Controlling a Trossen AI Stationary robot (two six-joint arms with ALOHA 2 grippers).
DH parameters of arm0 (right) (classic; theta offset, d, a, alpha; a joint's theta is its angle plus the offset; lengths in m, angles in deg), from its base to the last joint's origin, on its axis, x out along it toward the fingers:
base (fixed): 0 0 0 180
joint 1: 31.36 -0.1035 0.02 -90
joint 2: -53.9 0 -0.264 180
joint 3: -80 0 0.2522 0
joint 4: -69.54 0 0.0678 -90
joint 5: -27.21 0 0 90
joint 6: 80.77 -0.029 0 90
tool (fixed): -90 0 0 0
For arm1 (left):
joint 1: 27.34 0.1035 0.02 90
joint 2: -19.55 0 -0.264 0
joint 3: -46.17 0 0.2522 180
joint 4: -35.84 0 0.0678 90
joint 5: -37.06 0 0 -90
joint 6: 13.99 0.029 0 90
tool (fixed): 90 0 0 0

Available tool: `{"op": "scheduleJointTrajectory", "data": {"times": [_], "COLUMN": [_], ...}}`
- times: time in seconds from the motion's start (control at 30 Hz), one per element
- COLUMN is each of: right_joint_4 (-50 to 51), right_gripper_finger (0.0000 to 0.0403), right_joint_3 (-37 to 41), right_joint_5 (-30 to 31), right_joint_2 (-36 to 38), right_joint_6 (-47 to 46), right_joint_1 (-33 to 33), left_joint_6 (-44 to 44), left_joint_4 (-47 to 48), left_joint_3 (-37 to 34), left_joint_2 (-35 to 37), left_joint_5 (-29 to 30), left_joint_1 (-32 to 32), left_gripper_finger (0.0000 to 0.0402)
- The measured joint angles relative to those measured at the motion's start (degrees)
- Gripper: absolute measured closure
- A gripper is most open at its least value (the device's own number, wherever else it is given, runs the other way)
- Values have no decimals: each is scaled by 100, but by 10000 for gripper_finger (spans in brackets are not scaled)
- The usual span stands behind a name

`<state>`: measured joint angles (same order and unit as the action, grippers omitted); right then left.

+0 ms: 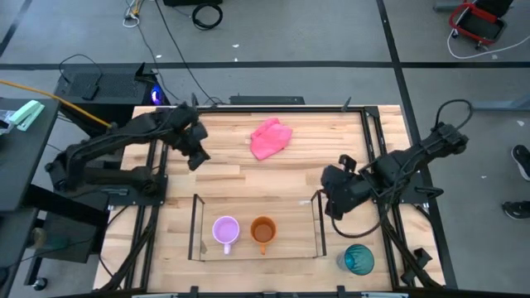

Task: Stack small to large cups/mugs on shelf
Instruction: Adjust the shelf

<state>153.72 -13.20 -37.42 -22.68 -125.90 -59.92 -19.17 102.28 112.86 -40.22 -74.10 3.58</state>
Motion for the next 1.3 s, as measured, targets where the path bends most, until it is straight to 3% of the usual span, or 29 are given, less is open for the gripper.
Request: {"op": "scheduleJointTrajectory", "data": {"times": [0.1, 0.3, 0.5, 0.67, 1.0, 1.3], "right_joint_4": [0, 0, -31, -55, -348, -348], "right_gripper_finger": [307, 312, 326, 345, 396, 394], "right_joint_3": [403, 940, 1121, 1139, 1139, 1141], "right_joint_5": [5, -3, -77, -234, -362, -343], "right_joint_2": [244, 619, 696, 694, 694, 572], "right_joint_6": [-310, -844, -1181, -1381, -1362, -1515], "right_joint_1": [-163, -398, -643, -750, -931, -952], "left_joint_6": [-502, -1547, -2546, -3219, -4772, -5576], "left_joint_4": [574, 1125, 2126, 2551, 2525, 1393], "left_joint_3": [-2, -2, -3, -7, -7, -7], "left_joint_2": [299, 659, 706, 706, 689, 278], "left_joint_5": [523, 926, 1526, 1613, 1367, 1695], "left_joint_1": [-241, -786, -1378, -1910, -3621, -5133], "left_gripper_finger": [384, 394, 384, 385, 383, 395]}}
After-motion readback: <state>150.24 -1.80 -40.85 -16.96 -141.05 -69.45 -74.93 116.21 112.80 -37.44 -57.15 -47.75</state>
